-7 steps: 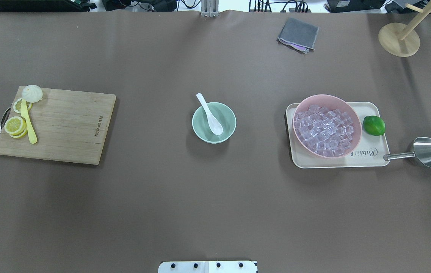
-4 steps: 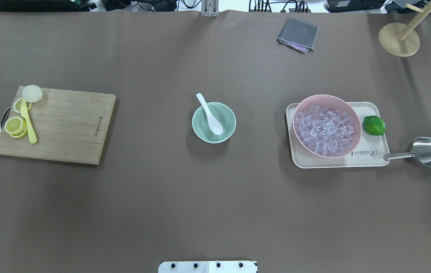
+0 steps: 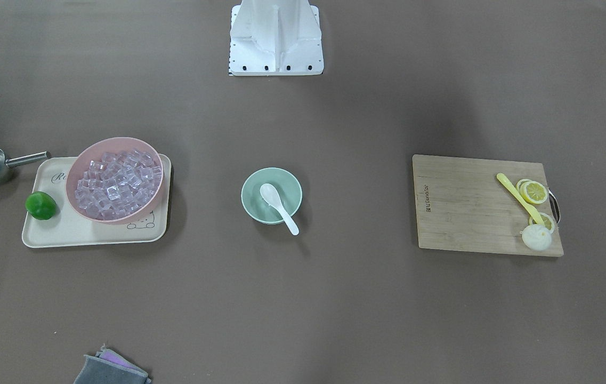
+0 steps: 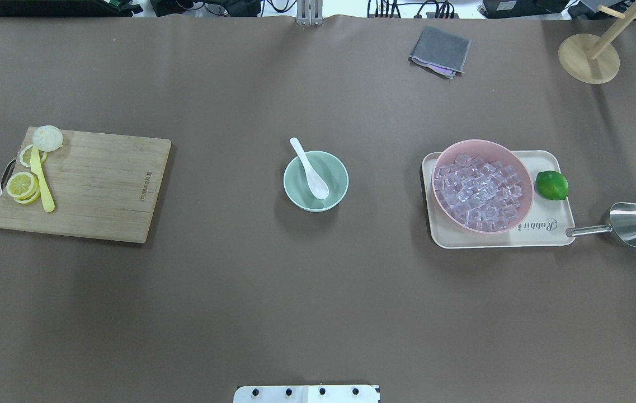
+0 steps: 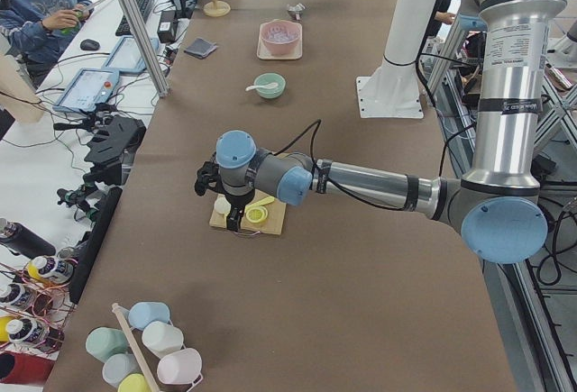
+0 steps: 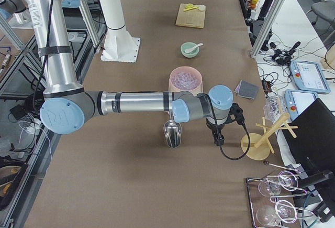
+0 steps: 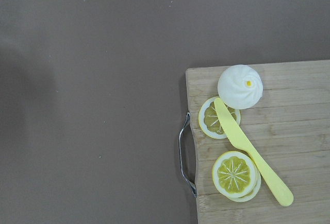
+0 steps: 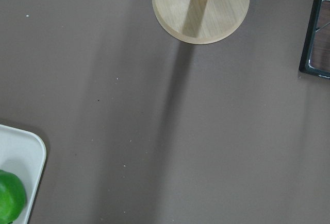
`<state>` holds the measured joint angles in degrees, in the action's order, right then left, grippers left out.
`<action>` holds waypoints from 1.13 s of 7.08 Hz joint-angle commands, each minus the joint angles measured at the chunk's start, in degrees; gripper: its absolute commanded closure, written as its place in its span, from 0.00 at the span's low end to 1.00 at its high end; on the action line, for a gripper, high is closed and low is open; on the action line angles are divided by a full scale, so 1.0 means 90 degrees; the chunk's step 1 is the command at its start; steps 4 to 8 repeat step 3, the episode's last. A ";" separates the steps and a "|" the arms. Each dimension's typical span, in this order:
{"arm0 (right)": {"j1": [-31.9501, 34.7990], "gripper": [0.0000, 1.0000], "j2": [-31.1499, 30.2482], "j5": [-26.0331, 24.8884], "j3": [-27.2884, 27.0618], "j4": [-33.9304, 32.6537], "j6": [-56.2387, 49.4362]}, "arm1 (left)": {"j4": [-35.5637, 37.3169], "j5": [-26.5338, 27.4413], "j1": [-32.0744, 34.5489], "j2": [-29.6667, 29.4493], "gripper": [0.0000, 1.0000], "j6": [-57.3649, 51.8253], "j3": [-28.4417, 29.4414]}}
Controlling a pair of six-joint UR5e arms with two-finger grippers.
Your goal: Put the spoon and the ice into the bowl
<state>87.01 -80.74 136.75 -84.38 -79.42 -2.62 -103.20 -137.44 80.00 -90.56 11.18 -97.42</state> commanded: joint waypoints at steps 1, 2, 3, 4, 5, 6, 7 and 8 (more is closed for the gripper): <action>0.0000 0.00 -0.0033 0.0050 -0.0068 0.0006 -0.0002 | -0.0008 0.0027 -0.0002 -0.0015 0.02 -0.0002 -0.0035; 0.0000 0.00 -0.0004 0.0050 -0.0048 -0.0003 -0.0002 | -0.0027 0.0066 -0.0021 -0.0025 0.02 -0.0021 -0.0064; -0.0010 0.00 -0.0014 0.0059 -0.0048 -0.0003 0.0037 | 0.0011 -0.0030 -0.0031 -0.0016 0.02 -0.0012 0.0013; -0.0010 0.00 -0.0014 0.0059 -0.0048 -0.0003 0.0037 | 0.0011 -0.0030 -0.0031 -0.0016 0.02 -0.0012 0.0013; -0.0010 0.00 -0.0014 0.0059 -0.0048 -0.0003 0.0037 | 0.0011 -0.0030 -0.0031 -0.0016 0.02 -0.0012 0.0013; -0.0010 0.00 -0.0014 0.0059 -0.0048 -0.0003 0.0037 | 0.0011 -0.0030 -0.0031 -0.0016 0.02 -0.0012 0.0013; -0.0010 0.00 -0.0014 0.0059 -0.0048 -0.0003 0.0037 | 0.0011 -0.0030 -0.0031 -0.0016 0.02 -0.0012 0.0013; -0.0010 0.00 -0.0014 0.0059 -0.0048 -0.0003 0.0037 | 0.0011 -0.0030 -0.0031 -0.0016 0.02 -0.0012 0.0013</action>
